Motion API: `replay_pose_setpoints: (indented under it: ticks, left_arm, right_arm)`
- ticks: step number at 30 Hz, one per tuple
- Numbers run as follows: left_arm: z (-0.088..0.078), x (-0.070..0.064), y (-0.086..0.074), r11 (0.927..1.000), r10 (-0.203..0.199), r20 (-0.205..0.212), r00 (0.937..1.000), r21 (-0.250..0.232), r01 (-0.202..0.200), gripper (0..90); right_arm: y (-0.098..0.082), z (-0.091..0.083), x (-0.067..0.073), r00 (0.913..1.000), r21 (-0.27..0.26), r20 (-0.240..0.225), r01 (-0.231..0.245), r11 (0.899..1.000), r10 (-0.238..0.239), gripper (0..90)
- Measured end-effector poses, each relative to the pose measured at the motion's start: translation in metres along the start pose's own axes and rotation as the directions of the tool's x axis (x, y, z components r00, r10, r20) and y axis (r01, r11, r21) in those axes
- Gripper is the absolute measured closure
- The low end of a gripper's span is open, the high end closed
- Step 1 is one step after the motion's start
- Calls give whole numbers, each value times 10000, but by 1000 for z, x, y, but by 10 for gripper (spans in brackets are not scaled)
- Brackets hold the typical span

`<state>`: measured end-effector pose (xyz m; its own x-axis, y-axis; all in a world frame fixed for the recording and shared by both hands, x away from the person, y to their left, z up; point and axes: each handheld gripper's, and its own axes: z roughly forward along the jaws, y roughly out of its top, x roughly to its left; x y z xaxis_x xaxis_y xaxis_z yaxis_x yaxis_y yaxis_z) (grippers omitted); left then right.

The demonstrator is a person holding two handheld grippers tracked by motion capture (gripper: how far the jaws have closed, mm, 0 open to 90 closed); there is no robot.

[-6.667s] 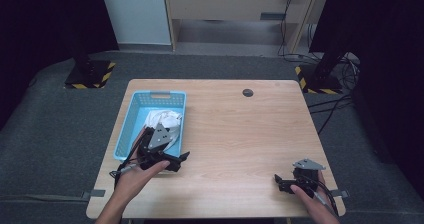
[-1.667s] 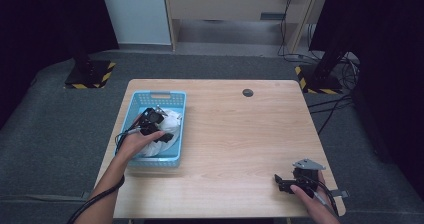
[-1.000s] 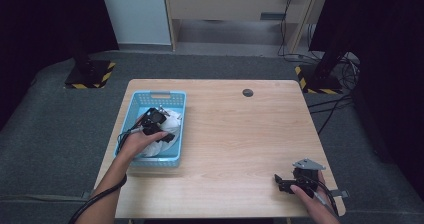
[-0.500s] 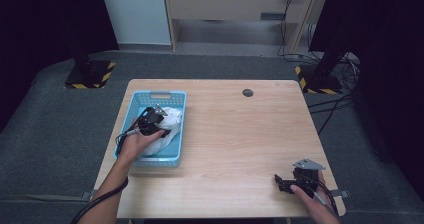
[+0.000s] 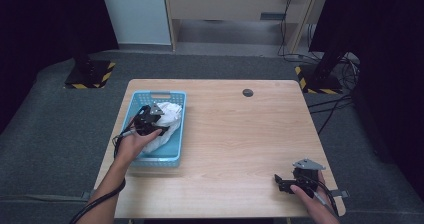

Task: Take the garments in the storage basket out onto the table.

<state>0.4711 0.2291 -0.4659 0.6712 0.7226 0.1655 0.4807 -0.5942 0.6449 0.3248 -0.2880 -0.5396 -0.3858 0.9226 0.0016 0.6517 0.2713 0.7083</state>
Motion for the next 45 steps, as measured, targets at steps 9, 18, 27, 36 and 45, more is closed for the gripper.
replay_pose_setpoints:
  ticks: [9, 18, 27, 36, 45]
  left_arm:
    - [-14, 1, 4, 9981, -6, -61, 10000, -622, 3, 518]
    - [-33, -3, 15, 9895, 301, -378, 9988, -1405, -351, 519]
    - [-51, -9, 27, 9803, 634, -500, 9967, -1842, -716, 520]
    - [-59, -17, 36, 9747, 865, -499, 9950, -2022, -949, 520]
    - [-65, -29, 47, 9691, 1023, -373, 9941, -2218, -1080, 519]
  right_arm:
    - [0, 0, 0, 10000, 1, -4, 0, 10000, 0, 3]
    - [0, 0, 0, 10000, 8, 2, -9, 10000, 9, 2]
    - [0, 0, 0, 10000, 0, -6, 1, 10000, -1, 2]
    - [0, 0, 0, 10000, 7, 1, -7, 10000, 7, 2]
    - [0, 0, 0, 10000, 8, 2, -10, 10000, 10, 2]
